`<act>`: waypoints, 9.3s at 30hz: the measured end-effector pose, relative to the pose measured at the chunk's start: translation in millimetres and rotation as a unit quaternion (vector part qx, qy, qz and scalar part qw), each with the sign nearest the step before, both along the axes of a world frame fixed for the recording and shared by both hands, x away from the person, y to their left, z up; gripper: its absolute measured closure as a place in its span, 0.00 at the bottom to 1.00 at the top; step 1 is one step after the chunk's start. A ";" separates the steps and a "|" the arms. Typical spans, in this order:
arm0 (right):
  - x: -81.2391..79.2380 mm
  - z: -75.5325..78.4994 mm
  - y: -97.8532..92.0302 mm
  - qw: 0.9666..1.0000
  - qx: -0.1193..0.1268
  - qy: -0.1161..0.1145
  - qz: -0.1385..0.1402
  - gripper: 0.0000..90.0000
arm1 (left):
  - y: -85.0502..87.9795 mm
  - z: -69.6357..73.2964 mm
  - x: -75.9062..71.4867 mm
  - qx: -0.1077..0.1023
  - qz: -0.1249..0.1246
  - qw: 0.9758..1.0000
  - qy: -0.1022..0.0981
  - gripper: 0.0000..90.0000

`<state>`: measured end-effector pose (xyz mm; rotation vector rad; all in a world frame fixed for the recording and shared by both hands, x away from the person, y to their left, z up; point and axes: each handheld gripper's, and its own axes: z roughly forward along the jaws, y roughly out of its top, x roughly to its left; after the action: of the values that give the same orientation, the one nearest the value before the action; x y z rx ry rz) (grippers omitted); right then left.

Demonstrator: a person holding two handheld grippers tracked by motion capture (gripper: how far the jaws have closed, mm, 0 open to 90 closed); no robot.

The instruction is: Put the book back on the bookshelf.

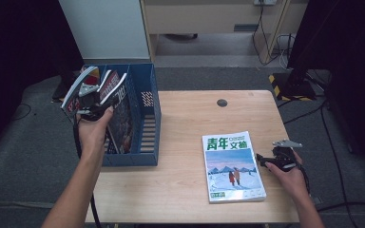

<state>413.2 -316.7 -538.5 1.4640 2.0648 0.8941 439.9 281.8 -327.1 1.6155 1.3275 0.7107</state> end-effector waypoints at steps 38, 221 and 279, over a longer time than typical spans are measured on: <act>0.1 -0.1 -0.2 1.000 -0.001 -0.001 0.001 0.15 | -7.2 -10.6 21.8 -0.021 0.033 0.999 -0.033 0.91; -4.3 8.1 51.0 0.991 0.073 0.018 0.111 0.10 | -242.6 -204.0 -53.9 -0.004 -0.274 0.949 0.153 0.24; 11.6 5.9 74.8 0.977 0.088 0.059 0.184 0.07 | -240.2 -209.0 -54.0 0.007 -0.247 0.960 0.130 0.17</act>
<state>424.8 -241.9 -532.6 1.2647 2.4488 1.1831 386.0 41.6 -536.1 1.9985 1.0264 0.2091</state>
